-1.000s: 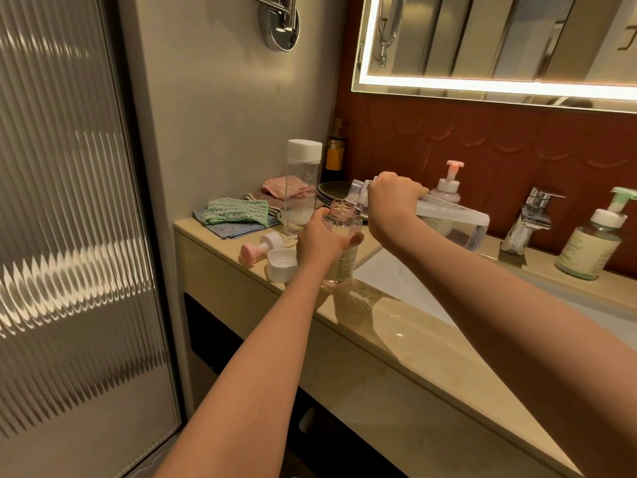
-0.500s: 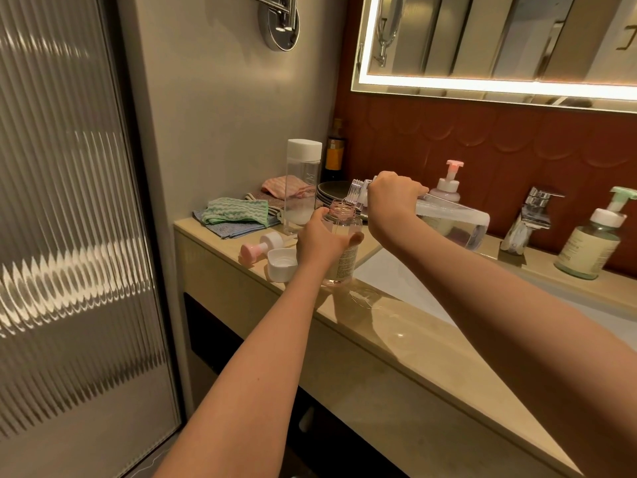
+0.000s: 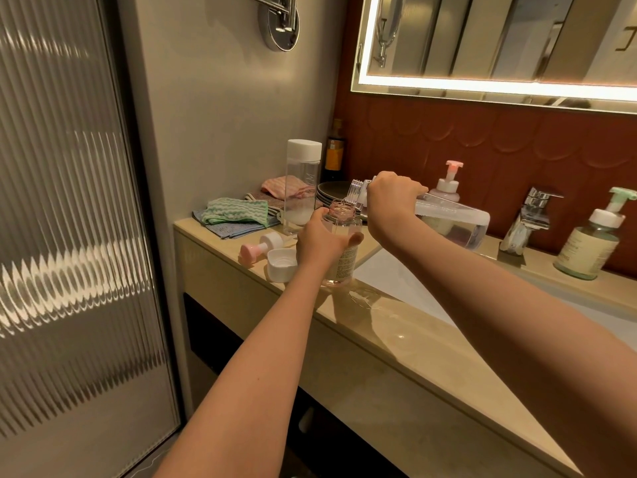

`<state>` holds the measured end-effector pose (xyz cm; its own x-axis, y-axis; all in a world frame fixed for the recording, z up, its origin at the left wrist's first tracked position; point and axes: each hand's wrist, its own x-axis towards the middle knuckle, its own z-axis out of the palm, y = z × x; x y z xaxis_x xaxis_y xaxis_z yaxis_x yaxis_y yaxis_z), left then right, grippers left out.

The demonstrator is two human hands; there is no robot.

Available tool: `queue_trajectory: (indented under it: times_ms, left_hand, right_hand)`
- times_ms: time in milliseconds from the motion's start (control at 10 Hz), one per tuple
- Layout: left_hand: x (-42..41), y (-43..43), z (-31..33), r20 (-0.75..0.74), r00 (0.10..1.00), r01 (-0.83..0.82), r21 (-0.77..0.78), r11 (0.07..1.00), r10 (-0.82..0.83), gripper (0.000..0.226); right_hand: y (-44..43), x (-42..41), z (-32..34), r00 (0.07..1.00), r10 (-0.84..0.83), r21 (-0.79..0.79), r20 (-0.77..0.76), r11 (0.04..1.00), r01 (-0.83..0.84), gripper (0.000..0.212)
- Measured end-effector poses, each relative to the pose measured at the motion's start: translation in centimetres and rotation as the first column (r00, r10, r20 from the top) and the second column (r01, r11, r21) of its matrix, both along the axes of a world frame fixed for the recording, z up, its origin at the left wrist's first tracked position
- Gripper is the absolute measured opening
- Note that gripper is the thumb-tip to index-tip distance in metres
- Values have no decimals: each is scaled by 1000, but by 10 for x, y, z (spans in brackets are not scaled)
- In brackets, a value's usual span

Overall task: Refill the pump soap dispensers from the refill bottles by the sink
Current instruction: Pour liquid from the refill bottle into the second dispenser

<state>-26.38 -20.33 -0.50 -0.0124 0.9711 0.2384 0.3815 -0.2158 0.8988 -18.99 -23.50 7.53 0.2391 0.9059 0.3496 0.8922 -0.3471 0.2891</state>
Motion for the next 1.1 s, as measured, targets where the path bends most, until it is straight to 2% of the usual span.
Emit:
queue_trajectory:
  times_ms: [400, 800, 1100]
  left_hand:
    - [0, 1, -1, 7, 1000, -3, 2, 1000, 3, 83]
    - [0, 0, 0, 5, 1000, 0, -2, 1000, 0, 83]
    - [-1, -1, 2, -5, 1000, -3, -4, 1000, 3, 83]
  right_hand:
    - [1, 0, 2, 1000, -4, -12, -28, 1000, 3, 53]
    - [1, 0, 1, 1000, -6, -17, -4, 1000, 6, 57]
    - [1, 0, 1, 1000, -9, -15, 28, 1000, 9, 53]
